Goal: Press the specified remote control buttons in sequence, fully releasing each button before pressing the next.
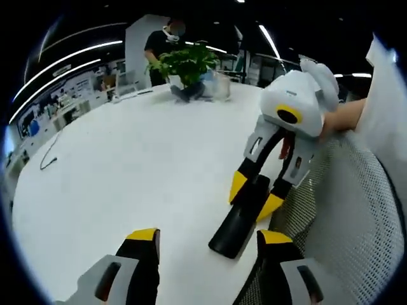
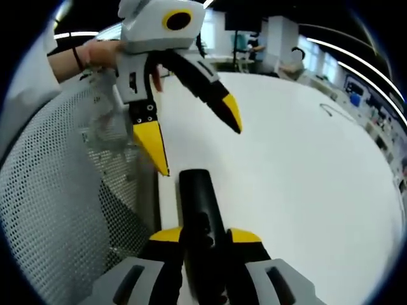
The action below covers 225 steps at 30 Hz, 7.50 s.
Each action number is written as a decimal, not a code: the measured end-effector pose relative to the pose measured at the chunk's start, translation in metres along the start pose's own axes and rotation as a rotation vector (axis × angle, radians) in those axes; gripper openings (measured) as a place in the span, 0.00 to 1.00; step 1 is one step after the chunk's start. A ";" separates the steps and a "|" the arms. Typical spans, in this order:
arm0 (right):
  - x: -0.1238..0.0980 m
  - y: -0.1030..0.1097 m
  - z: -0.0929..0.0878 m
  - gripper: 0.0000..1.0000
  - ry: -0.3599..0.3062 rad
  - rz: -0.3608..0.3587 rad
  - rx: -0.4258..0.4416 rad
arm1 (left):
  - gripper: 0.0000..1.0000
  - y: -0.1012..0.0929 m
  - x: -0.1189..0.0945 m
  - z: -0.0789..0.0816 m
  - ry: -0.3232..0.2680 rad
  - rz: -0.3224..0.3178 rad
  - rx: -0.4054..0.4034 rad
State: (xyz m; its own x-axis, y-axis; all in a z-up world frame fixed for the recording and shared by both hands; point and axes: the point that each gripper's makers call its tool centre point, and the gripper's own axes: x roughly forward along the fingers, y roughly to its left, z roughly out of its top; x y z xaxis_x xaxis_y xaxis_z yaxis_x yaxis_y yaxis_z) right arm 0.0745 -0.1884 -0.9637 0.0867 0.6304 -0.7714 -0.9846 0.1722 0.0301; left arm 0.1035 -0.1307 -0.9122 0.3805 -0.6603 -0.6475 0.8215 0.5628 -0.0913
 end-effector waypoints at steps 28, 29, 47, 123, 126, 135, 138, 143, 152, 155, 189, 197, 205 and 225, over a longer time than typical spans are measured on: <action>0.000 -0.001 0.001 0.22 -0.007 -0.003 0.004 | 1.00 0.050 -0.111 0.093 -0.759 0.362 -0.195; 0.000 -0.001 0.001 0.22 -0.007 -0.003 0.003 | 1.00 0.051 -0.111 0.091 -0.757 0.367 -0.201; 0.002 -0.004 0.001 0.21 0.013 0.001 0.039 | 1.00 0.059 -0.104 0.061 -0.666 0.458 -0.173; -0.005 -0.148 -0.004 0.21 0.190 0.009 -0.111 | 1.00 0.069 -0.107 0.050 -0.641 0.489 -0.237; -0.004 -0.151 -0.004 0.21 0.193 0.012 -0.111 | 1.00 0.069 -0.107 0.050 -0.640 0.488 -0.237; -0.003 -0.160 -0.003 0.21 0.199 0.013 -0.113 | 1.00 0.066 -0.107 0.052 -0.648 0.473 -0.236; -0.003 -0.163 -0.003 0.21 0.198 0.011 -0.109 | 1.00 0.067 -0.106 0.051 -0.645 0.474 -0.235; -0.003 -0.168 -0.002 0.21 0.197 0.009 -0.100 | 1.00 0.066 -0.105 0.050 -0.640 0.473 -0.236; -0.002 -0.176 -0.001 0.21 0.200 0.009 -0.097 | 1.00 0.066 -0.105 0.050 -0.638 0.470 -0.240; -0.002 -0.180 0.000 0.21 0.192 0.007 -0.093 | 1.00 0.065 -0.105 0.050 -0.636 0.469 -0.240; 0.002 -0.212 0.006 0.21 0.196 0.016 -0.086 | 1.00 0.067 -0.102 0.046 -0.612 0.470 -0.251; 0.002 -0.215 0.006 0.21 0.195 0.027 -0.091 | 1.00 0.068 -0.105 0.046 -0.619 0.481 -0.256; 0.002 -0.213 0.012 0.27 0.113 0.023 0.092 | 1.00 0.068 -0.104 0.045 -0.613 0.481 -0.253; -0.039 -0.226 0.045 0.99 -0.314 -0.382 0.431 | 1.00 0.068 -0.100 0.041 -0.588 0.473 -0.262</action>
State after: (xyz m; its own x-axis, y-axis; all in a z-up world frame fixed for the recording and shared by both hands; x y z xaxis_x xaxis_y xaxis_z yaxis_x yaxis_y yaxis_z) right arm 0.3006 -0.2182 -0.9120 0.5231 0.6441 -0.5581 -0.7320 0.6749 0.0929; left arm 0.1392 -0.0466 -0.8222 0.8852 -0.4354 -0.1639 0.4184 0.8991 -0.1288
